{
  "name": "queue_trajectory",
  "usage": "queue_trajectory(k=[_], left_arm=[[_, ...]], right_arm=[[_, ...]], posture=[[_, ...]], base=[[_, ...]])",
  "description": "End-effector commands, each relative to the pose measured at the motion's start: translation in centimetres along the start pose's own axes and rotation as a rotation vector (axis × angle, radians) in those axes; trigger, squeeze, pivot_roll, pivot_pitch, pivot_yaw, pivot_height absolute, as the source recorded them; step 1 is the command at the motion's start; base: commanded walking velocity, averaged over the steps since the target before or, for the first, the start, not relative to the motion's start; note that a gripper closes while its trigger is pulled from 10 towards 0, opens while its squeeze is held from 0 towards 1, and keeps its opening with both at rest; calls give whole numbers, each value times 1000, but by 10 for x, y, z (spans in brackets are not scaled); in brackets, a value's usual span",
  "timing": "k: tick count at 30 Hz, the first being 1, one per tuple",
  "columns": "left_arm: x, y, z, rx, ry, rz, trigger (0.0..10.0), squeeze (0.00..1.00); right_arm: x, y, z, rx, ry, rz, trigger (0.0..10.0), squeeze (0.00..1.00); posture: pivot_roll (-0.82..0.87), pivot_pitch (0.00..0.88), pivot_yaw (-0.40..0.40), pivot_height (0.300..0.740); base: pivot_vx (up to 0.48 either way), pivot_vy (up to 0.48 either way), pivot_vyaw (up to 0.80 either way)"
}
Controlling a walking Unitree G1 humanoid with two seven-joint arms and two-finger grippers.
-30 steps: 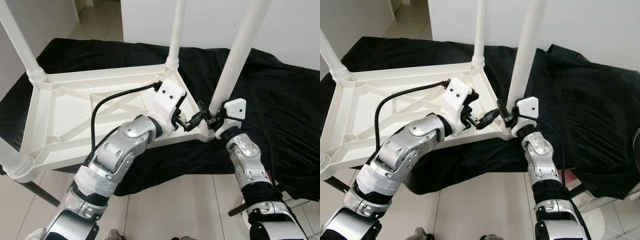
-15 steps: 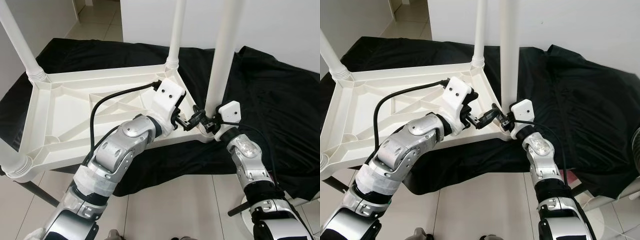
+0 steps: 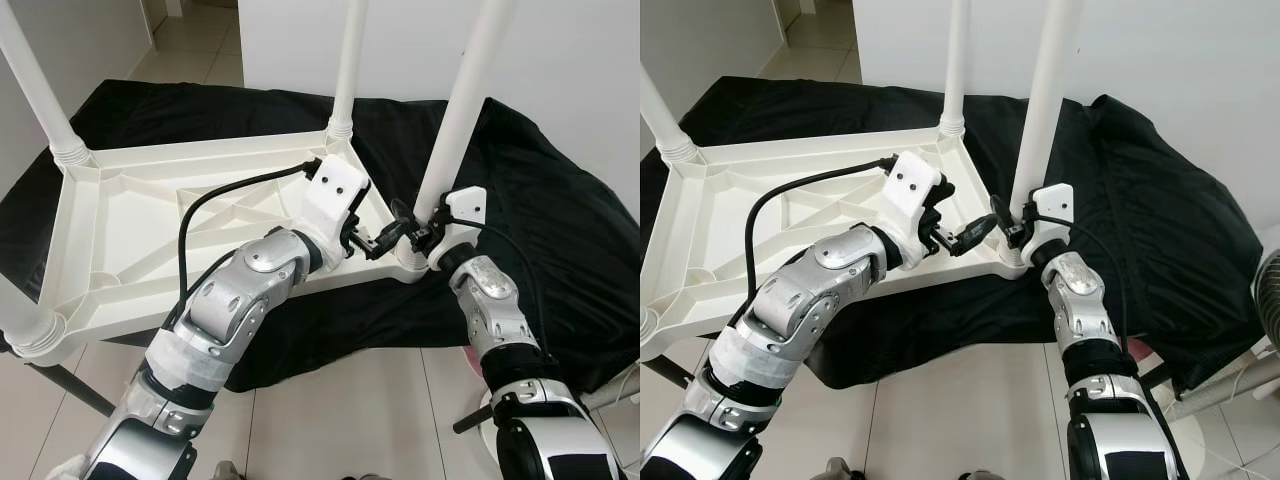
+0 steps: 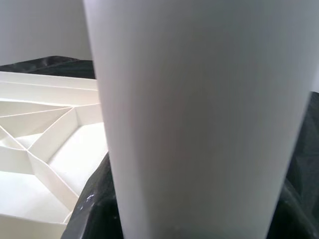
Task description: Building children table
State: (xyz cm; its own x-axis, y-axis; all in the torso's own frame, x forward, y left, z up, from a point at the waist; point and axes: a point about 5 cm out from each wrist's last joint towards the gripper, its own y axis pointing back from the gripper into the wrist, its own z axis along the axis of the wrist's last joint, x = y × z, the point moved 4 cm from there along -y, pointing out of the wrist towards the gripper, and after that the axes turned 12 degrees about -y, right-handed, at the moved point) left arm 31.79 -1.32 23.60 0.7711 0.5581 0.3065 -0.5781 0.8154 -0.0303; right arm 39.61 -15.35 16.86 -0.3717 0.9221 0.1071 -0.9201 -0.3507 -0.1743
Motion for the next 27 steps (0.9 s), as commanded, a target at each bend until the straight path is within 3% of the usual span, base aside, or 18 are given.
queue_trajectory(k=[1,7,14,20,27], left_arm=[[-9,1,10,-36,-18,-89,10000,0],[-8,1,12,-38,-20,-85,10000,0],[-8,1,12,-39,-20,-85,10000,0],[-9,1,13,-41,-22,-92,10000,0],[-11,1,14,-43,-25,-98,10000,0]], right_arm=[[-6,16,-45,160,-72,-56,10000,0],[1,25,-38,72,-24,-12,10000,0],[4,33,-34,12,-29,7,10000,0],[-2,36,-36,28,-58,-17,10000,0],[-13,34,-47,126,-97,-67,10000,0]], posture=[[31,92,-32,740],[33,91,-34,740],[35,91,-36,740],[30,86,-29,740],[30,83,-29,740]], base=[[0,0,0],[0,0,0],[0,0,0],[0,0,0],[0,0,0]])
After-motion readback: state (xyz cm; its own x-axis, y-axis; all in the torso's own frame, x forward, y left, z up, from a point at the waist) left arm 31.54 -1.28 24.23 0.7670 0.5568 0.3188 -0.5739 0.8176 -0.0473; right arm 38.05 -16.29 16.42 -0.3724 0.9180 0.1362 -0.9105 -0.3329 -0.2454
